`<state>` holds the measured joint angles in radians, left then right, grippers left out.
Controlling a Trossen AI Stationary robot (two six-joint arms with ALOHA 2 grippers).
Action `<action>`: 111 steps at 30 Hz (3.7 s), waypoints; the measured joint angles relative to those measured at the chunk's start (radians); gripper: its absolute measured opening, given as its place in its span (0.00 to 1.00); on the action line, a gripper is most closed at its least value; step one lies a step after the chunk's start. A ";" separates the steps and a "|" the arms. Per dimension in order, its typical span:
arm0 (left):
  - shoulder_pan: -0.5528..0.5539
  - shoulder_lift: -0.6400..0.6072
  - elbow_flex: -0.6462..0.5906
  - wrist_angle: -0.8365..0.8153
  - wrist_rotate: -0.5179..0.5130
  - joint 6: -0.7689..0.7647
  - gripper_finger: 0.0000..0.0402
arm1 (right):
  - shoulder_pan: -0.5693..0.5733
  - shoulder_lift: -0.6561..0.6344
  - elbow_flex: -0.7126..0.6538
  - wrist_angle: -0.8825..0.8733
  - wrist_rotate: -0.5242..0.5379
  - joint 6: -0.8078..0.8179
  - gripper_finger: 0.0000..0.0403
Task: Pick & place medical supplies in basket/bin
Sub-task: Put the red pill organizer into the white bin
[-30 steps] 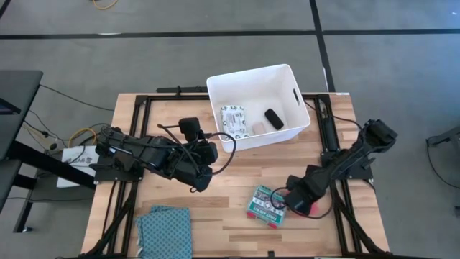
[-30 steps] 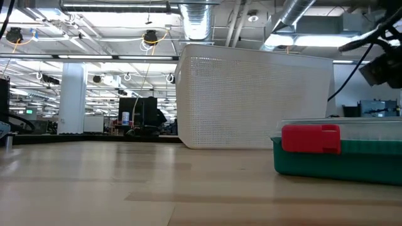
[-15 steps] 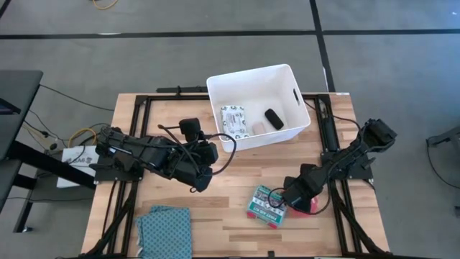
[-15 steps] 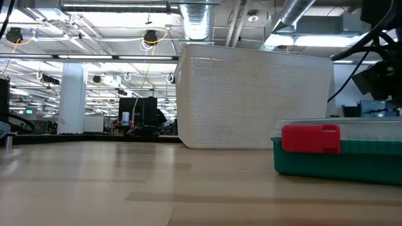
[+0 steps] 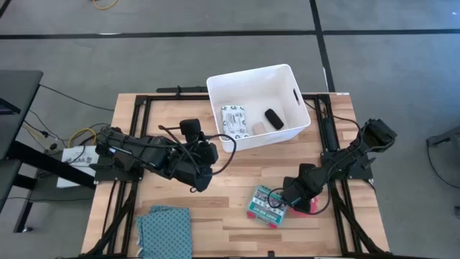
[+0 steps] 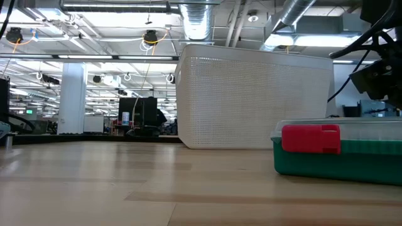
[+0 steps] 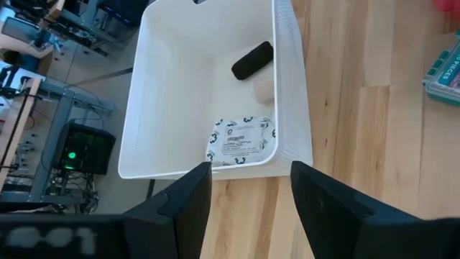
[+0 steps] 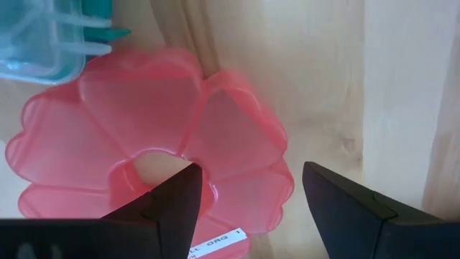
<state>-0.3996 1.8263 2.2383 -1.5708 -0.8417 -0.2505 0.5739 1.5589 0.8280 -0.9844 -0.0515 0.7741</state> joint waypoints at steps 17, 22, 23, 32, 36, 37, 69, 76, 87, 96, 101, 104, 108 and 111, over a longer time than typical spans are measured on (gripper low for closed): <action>0.000 0.000 0.000 0.000 0.002 0.000 0.45 | 0.000 0.000 0.000 0.066 0.000 -0.042 0.58; 0.000 0.000 0.000 0.000 0.002 0.000 0.45 | 0.002 0.000 -0.040 0.089 0.000 -0.034 0.58; 0.000 0.000 0.000 0.000 0.002 0.000 0.45 | 0.002 0.000 -0.054 0.099 -0.003 -0.024 0.58; 0.000 0.000 0.000 0.000 0.002 0.001 0.45 | 0.002 -0.003 -0.094 0.151 -0.007 -0.015 0.58; 0.000 0.000 0.000 0.000 0.001 0.001 0.45 | 0.002 -0.002 -0.094 0.161 -0.011 -0.016 0.52; 0.000 0.000 -0.001 0.000 0.002 0.001 0.45 | 0.002 -0.002 -0.089 0.161 -0.016 -0.016 0.49; 0.000 0.000 -0.001 0.000 -0.002 0.005 0.45 | -0.192 -0.012 0.864 -0.566 0.609 -0.344 0.42; 0.000 0.000 -0.001 0.000 -0.002 0.006 0.45 | -0.477 -0.050 0.901 -0.330 0.912 -0.602 0.44; 0.000 0.000 -0.001 0.000 -0.001 0.008 0.45 | -0.990 0.129 0.900 -0.217 0.741 -0.298 0.44; 0.000 0.000 -0.001 0.000 -0.002 0.026 0.45 | -1.081 0.417 0.900 -0.212 0.654 -0.364 0.44; 0.000 0.000 -0.001 0.000 -0.001 0.043 0.45 | -1.103 0.489 0.899 -0.218 0.654 -0.381 0.49; 0.000 0.000 -0.001 0.000 -0.002 0.063 0.45 | -1.113 0.492 0.899 -0.218 0.635 -0.388 0.52; 0.000 0.000 -0.001 0.000 -0.002 0.066 0.45 | -1.120 0.476 0.900 -0.244 0.617 -0.391 0.56; 0.000 0.000 -0.001 0.000 -0.002 0.066 0.45 | -1.121 0.455 0.901 -0.273 0.580 -0.418 0.58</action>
<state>-0.3996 1.8265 2.2375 -1.5711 -0.8436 -0.1841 -0.5468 2.0141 1.7293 -1.2573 0.5285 0.3563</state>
